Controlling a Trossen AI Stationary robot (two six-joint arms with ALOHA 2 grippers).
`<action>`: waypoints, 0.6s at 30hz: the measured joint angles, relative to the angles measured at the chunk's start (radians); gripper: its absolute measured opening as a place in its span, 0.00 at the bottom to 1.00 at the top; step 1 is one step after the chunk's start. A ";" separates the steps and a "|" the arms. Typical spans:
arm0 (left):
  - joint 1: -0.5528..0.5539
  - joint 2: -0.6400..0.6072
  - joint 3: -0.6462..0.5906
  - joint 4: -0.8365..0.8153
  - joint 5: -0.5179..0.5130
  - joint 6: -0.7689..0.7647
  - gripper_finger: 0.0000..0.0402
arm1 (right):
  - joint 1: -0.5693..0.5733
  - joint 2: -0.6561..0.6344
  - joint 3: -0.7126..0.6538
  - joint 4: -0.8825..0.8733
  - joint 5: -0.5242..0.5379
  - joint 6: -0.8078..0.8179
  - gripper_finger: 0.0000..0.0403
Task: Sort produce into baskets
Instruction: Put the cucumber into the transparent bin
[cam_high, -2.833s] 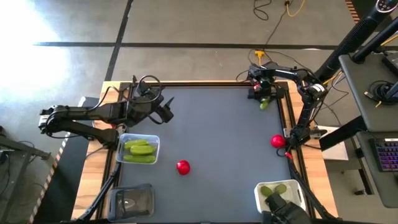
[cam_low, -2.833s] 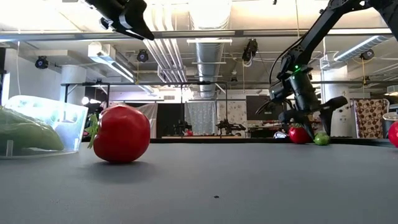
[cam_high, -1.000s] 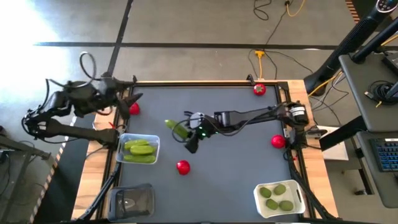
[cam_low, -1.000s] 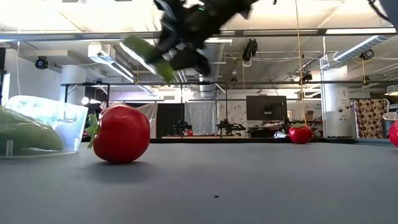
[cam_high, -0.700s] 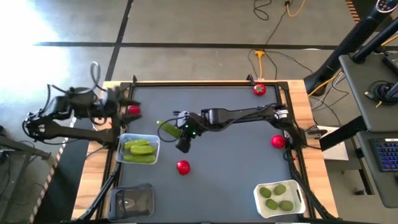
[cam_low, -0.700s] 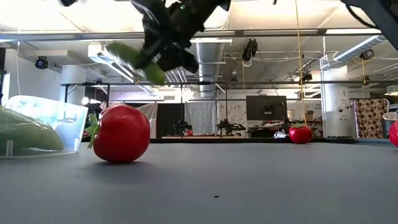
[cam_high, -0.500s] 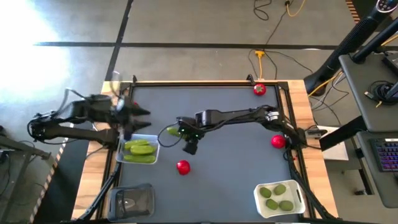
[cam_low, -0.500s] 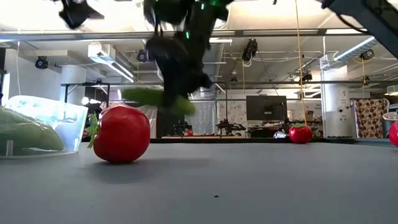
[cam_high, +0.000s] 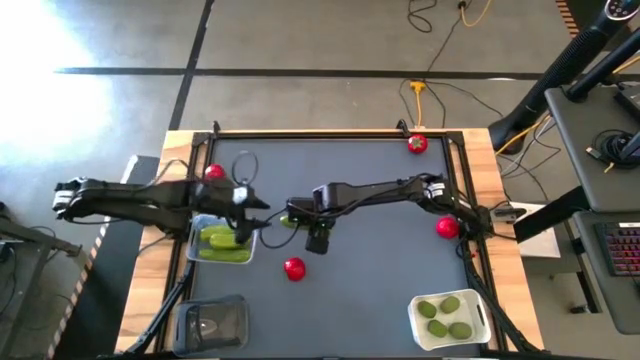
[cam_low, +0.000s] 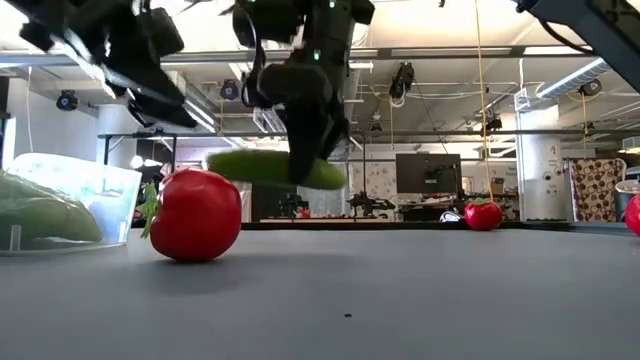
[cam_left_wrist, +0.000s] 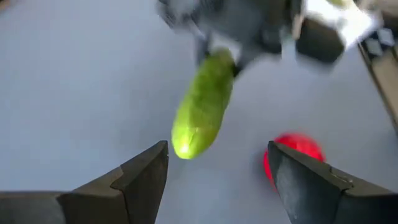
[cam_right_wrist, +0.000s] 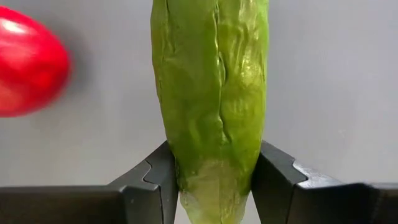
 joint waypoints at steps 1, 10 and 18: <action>-0.002 0.028 -0.014 0.037 0.021 0.061 0.64 | 0.001 -0.007 0.001 0.007 -0.003 -0.001 0.36; -0.001 0.244 0.025 0.182 -0.002 0.170 0.64 | 0.001 -0.008 0.059 0.001 -0.007 0.014 0.36; -0.002 0.417 0.149 0.165 -0.091 0.194 0.60 | 0.000 -0.008 0.100 -0.006 0.003 0.047 0.36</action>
